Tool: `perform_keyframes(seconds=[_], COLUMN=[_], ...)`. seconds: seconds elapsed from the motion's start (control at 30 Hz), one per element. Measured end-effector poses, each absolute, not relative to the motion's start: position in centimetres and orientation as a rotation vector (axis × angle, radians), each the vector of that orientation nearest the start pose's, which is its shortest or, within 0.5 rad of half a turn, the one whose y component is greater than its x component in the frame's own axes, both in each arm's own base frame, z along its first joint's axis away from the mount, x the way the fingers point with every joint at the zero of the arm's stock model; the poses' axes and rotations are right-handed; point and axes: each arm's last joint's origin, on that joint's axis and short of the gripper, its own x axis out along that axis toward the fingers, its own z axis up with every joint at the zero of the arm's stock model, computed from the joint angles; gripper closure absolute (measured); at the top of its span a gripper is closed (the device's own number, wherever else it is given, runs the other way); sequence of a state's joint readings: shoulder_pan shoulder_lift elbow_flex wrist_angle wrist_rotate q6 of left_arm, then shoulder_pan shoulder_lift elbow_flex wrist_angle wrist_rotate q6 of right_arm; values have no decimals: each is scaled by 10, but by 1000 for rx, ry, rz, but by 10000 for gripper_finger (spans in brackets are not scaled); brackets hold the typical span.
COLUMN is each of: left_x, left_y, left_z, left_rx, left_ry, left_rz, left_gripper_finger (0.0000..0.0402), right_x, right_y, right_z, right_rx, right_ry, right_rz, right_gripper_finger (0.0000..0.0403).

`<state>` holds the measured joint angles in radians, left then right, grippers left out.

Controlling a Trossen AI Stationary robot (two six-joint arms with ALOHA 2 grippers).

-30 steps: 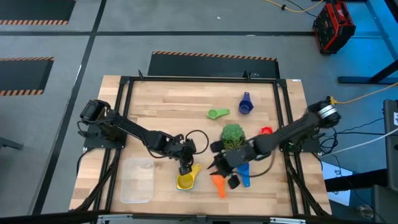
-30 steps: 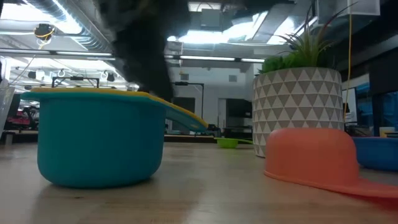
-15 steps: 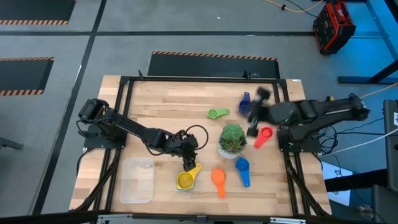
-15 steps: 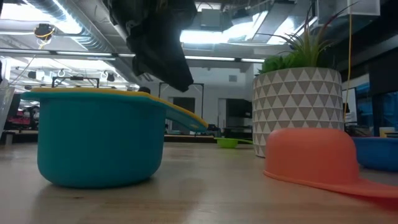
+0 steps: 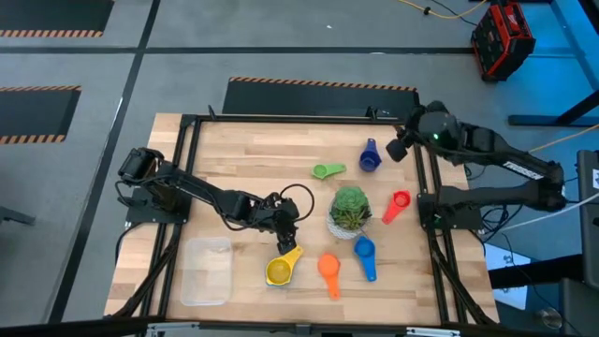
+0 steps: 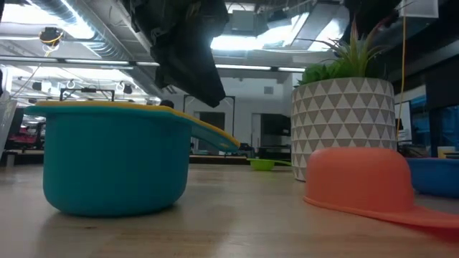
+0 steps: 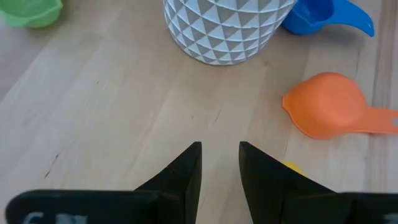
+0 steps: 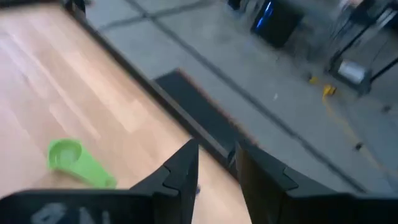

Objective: Nest measuring cups in basket
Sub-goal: Stack the dark blue measuring cup on top of the yellow measuring cup

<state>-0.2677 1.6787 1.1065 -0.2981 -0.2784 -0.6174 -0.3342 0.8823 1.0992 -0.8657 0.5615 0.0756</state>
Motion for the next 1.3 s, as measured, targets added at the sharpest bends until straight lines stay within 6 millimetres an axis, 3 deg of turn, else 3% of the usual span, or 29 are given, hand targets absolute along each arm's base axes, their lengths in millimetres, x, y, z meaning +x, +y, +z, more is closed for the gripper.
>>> perform_keyframes(seconds=[0.3, 0.67, 0.93, 1.3], left_x=[338, 338, 338, 338], left_y=[-84, -84, -84, -84], left_z=[211, 210, 210, 210], left_rx=[-349, -349, -349, -349], left_ry=[800, 801, 801, 801], left_rz=[262, 261, 261, 261], left_gripper_finger=[302, 302, 302, 302], right_x=[141, 140, 150, 162], right_y=[-118, -179, -200, -216], right_z=[343, 292, 259, 224], right_rx=[222, 558, 739, 816], right_ry=[752, 1005, 1117, 1244], right_rz=[-900, -854, -734, -710], right_gripper_finger=[291, 291, 291, 291])
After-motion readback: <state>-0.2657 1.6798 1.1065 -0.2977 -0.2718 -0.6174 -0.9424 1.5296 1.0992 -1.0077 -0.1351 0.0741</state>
